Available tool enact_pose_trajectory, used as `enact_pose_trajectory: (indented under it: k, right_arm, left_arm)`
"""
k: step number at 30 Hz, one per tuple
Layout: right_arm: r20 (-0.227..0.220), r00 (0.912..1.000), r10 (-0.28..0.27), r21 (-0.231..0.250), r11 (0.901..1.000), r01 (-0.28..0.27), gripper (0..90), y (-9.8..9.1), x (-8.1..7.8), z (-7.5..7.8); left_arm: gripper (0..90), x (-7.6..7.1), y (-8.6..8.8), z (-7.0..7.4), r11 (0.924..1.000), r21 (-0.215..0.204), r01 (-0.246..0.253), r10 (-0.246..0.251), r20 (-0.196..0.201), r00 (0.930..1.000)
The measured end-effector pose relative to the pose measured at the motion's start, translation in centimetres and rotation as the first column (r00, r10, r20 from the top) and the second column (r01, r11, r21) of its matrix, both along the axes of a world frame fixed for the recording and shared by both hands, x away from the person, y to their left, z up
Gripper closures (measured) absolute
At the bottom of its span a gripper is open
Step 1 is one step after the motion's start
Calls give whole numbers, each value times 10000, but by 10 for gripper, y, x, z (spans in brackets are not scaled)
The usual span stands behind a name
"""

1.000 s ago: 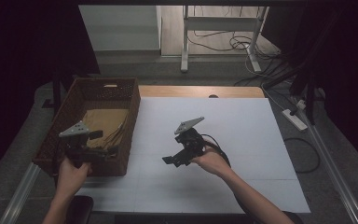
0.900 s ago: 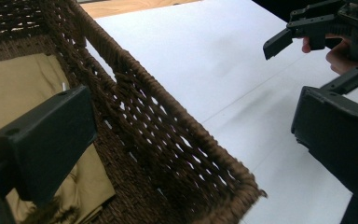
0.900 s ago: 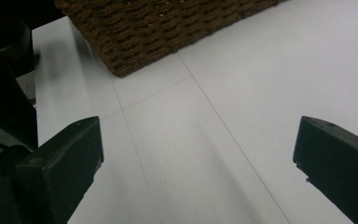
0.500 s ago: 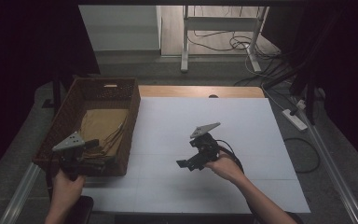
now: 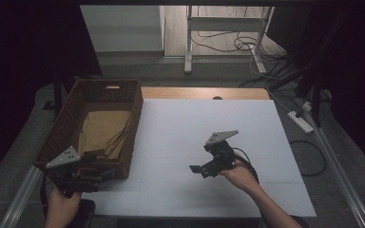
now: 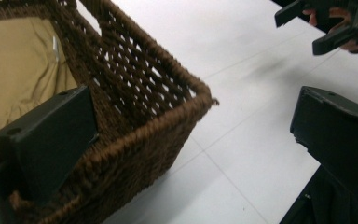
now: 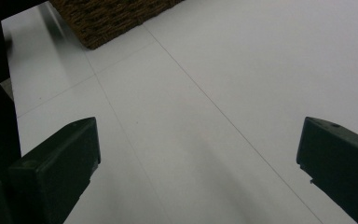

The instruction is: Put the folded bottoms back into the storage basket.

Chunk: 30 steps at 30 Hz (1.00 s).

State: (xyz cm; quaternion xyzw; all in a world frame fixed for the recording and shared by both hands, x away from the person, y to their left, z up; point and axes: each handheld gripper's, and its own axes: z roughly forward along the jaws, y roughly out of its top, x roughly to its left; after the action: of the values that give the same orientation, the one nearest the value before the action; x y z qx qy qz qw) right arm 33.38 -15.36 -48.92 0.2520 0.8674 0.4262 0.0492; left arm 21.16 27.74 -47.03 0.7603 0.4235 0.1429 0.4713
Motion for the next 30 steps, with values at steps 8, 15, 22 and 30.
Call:
enact_pose_trajectory:
  k: [8,15,22,30]
  right_arm:
    - [-181,9993,-328,-43,9995,327,4,-14,-2,-3]
    - [-177,9983,-547,-74,9985,546,4,-24,-7,-1]
    - [-162,9964,-828,-69,9965,827,4,-37,-14,0]
    - [-104,9943,-1059,34,9944,1059,4,-47,-21,1]
  left_arm:
    - [4,-8,4,-6,9999,-80,-65,67,266,9996]
    - [7,-17,7,-9,9995,-269,-182,198,580,9981]
    - [0,-20,9,-17,9999,-97,-93,95,181,9998]
    - [0,-22,10,-23,10000,-77,-55,54,-55,10000]
